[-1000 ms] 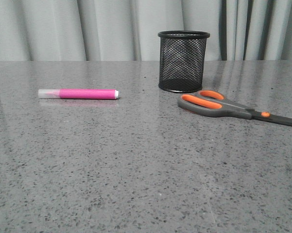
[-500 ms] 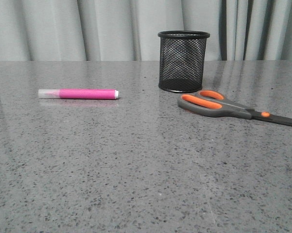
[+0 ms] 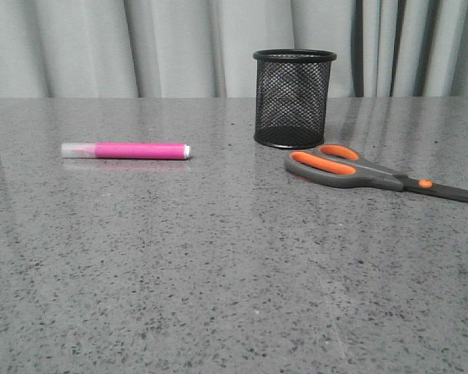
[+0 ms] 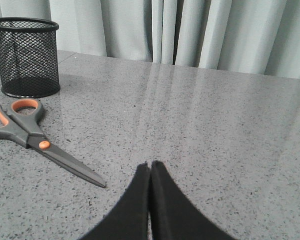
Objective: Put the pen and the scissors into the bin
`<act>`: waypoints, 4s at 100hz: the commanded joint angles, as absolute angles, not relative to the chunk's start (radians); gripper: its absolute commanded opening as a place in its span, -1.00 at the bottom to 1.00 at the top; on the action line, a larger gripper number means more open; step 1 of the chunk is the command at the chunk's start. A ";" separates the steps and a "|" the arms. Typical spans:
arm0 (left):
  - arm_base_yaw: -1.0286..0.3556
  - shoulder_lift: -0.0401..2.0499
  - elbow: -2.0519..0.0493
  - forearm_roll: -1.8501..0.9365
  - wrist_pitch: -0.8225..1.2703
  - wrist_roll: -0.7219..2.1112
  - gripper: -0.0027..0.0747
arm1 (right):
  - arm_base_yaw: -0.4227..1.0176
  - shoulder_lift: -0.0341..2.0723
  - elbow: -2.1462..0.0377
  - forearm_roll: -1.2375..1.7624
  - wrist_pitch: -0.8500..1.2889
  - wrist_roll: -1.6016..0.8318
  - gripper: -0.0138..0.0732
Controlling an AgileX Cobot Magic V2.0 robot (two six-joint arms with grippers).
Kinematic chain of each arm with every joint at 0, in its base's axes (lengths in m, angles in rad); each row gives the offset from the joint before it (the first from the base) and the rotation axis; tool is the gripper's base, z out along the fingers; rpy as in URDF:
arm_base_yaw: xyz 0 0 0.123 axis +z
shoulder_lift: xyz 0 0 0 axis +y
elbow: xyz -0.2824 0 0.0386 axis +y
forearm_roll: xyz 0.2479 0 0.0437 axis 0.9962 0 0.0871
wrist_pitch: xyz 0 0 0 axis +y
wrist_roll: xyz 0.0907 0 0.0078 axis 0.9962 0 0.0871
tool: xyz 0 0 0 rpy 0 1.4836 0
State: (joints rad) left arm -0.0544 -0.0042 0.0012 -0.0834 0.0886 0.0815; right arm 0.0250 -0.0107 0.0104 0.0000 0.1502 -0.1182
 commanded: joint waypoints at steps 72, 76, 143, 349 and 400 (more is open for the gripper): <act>-0.050 -0.036 0.029 -0.731 0.016 0.072 -0.98 | 0.019 -0.030 0.003 0.508 -0.044 -0.123 -0.83; -0.050 -0.036 0.016 -0.733 0.019 0.072 -0.98 | 0.019 -0.030 -0.009 0.508 -0.030 -0.123 -0.81; -0.050 0.447 -0.527 -0.460 0.514 0.318 -0.98 | 0.019 0.664 -0.536 0.497 0.440 -0.270 -0.82; -0.240 1.828 -1.504 -0.697 1.082 1.595 0.02 | 0.019 0.768 -0.618 0.497 0.538 -0.383 0.19; -0.240 1.872 -1.504 -0.684 1.065 1.595 -0.25 | 0.019 0.768 -0.618 0.497 0.545 -0.385 0.19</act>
State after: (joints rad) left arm -0.2324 1.9133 -1.4727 -0.6547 1.0756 1.5944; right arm 0.0250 0.7666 -0.5810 0.4872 0.5880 -0.3716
